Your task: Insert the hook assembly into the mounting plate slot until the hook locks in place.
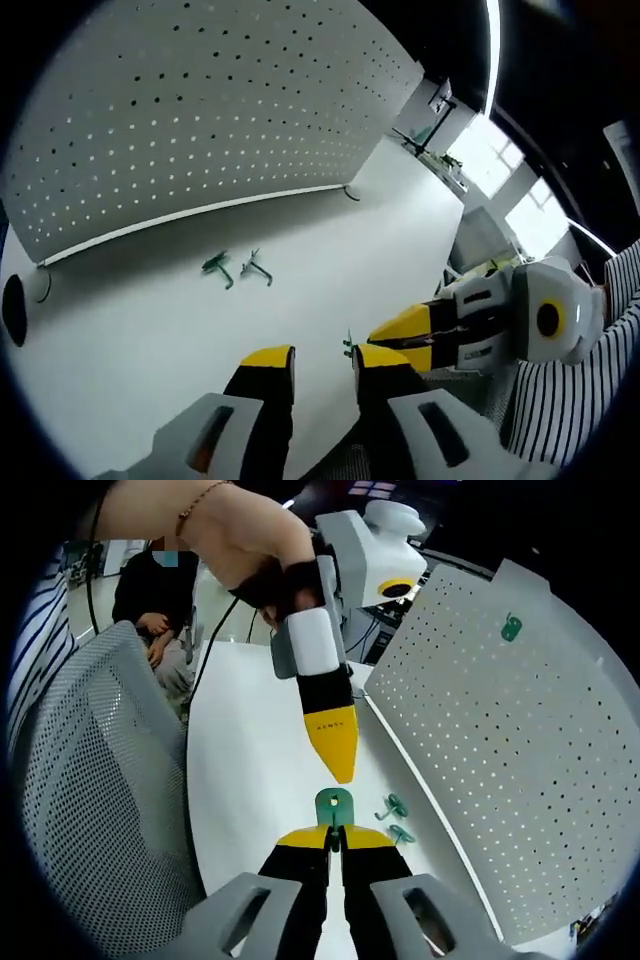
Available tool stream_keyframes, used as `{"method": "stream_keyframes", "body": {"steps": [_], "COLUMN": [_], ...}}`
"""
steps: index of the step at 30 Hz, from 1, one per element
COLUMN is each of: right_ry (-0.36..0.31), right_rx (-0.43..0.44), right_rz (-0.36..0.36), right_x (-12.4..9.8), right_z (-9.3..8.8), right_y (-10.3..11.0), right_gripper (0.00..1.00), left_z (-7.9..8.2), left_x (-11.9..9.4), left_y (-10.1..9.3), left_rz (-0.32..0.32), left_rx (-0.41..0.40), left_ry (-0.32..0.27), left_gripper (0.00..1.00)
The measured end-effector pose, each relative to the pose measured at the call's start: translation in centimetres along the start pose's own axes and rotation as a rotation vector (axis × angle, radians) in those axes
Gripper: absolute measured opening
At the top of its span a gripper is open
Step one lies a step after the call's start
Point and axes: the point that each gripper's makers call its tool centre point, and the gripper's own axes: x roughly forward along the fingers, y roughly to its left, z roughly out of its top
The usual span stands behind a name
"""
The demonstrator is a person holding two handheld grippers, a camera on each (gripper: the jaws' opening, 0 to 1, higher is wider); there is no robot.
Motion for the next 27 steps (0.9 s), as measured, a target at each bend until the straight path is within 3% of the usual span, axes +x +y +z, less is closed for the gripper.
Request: {"method": "stream_keyframes", "body": {"steps": [4, 6, 13, 18, 23, 27], "right_ry": [0.003, 0.007, -0.003, -0.006, -0.022, -0.04], "right_rx": [0.015, 0.051, 0.238, 0.247, 0.335, 0.368], "right_rz": [0.001, 0.005, -0.01, -0.029, -0.041, -0.053], "right_x": [0.1, 0.1, 0.0, 0.1, 0.0, 0.2], "right_z": [-0.1, -0.3, -1.0, -1.0, -1.1, -0.8], "right_y": [0.0, 0.0, -0.7, -1.1, -1.3, -1.6], "right_gripper": [0.01, 0.01, 0.01, 0.01, 0.01, 0.01], "left_z": [0.3, 0.8, 1.1, 1.0, 1.5, 0.9], "left_x": [-0.5, -0.8, -2.9, -3.7, -4.8, -5.0], "left_y": [0.3, 0.7, 2.3, 2.6, 2.0, 1.7], "left_rz": [0.002, 0.014, 0.029, 0.061, 0.077, 0.095], "left_rx": [-0.018, 0.001, -0.069, -0.011, 0.038, 0.054], "left_ry": [-0.034, -0.078, -0.19, -0.241, -0.335, -0.36], "left_gripper": [0.3, 0.3, 0.38, 0.49, 0.59, 0.63]}}
